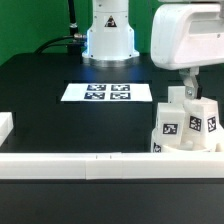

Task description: Assemble stool

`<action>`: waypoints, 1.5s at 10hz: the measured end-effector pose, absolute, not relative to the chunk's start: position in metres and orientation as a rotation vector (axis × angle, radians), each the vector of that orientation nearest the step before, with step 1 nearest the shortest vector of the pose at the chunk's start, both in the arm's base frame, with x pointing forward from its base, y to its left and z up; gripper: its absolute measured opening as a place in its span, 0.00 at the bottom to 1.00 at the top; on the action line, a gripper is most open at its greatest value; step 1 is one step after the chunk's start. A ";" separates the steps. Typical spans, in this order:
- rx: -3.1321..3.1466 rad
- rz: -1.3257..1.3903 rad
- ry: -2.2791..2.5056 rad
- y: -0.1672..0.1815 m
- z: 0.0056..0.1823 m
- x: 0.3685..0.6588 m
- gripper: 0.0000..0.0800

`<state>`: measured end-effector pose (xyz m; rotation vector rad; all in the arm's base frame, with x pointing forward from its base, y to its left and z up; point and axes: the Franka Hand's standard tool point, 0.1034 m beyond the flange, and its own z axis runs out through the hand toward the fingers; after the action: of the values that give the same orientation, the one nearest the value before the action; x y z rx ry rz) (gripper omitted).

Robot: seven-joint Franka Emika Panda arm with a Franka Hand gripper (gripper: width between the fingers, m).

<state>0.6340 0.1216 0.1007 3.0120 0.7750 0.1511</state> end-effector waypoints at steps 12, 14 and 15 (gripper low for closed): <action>2.980 0.068 0.848 0.107 0.077 0.629 0.46; 2.989 0.069 0.820 0.107 0.077 0.629 0.42; 3.005 0.070 0.763 0.107 0.077 0.629 0.42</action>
Offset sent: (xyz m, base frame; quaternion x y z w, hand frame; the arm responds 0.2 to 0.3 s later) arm 0.0042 0.0043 -0.0114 0.0213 -0.0360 -0.1227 0.9916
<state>0.6286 0.1072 0.0768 3.0053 0.7633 0.0702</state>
